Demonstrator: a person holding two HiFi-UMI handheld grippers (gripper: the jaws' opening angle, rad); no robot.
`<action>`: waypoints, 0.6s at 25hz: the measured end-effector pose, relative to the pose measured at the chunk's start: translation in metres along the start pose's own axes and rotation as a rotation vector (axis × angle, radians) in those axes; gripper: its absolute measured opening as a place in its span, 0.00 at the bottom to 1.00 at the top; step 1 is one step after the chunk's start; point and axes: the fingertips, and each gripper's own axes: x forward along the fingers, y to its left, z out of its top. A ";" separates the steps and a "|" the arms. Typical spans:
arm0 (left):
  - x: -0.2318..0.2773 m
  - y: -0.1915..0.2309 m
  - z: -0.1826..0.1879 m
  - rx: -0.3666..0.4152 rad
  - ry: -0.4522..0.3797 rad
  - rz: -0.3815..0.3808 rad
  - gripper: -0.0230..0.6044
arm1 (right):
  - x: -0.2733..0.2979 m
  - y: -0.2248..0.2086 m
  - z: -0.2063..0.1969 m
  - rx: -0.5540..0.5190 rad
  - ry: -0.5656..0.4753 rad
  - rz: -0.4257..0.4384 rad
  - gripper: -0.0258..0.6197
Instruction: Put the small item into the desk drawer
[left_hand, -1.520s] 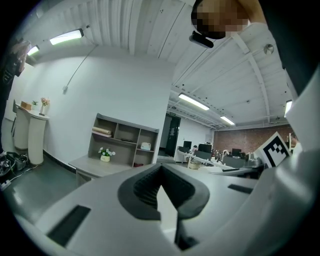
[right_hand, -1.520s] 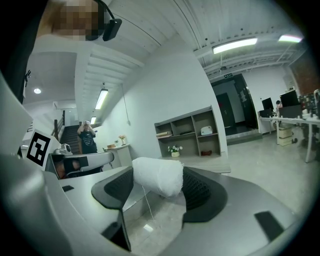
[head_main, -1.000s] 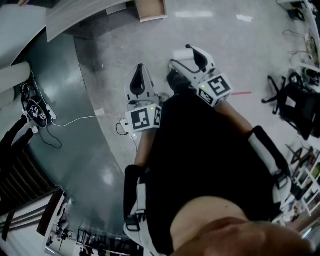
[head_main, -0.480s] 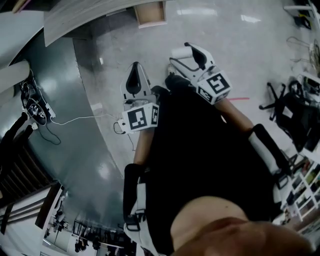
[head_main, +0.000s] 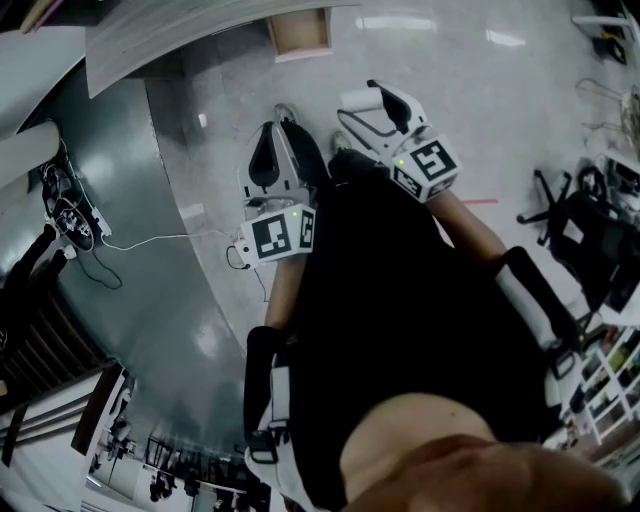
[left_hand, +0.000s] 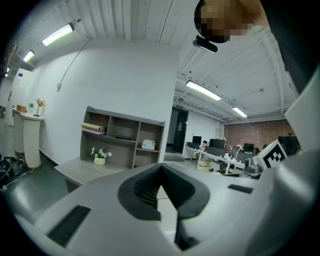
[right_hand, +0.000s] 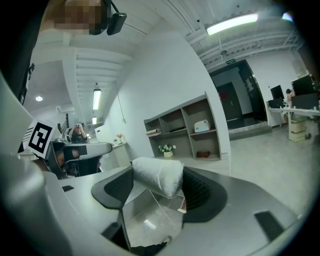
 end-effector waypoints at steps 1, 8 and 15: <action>0.005 0.001 0.000 0.000 0.001 -0.001 0.02 | 0.003 -0.004 0.000 0.003 0.001 -0.003 0.50; 0.042 0.011 0.003 -0.003 0.014 -0.030 0.02 | 0.027 -0.028 0.002 0.018 0.017 -0.027 0.50; 0.082 0.034 0.001 -0.013 0.042 -0.058 0.02 | 0.072 -0.051 -0.009 0.039 0.073 -0.052 0.50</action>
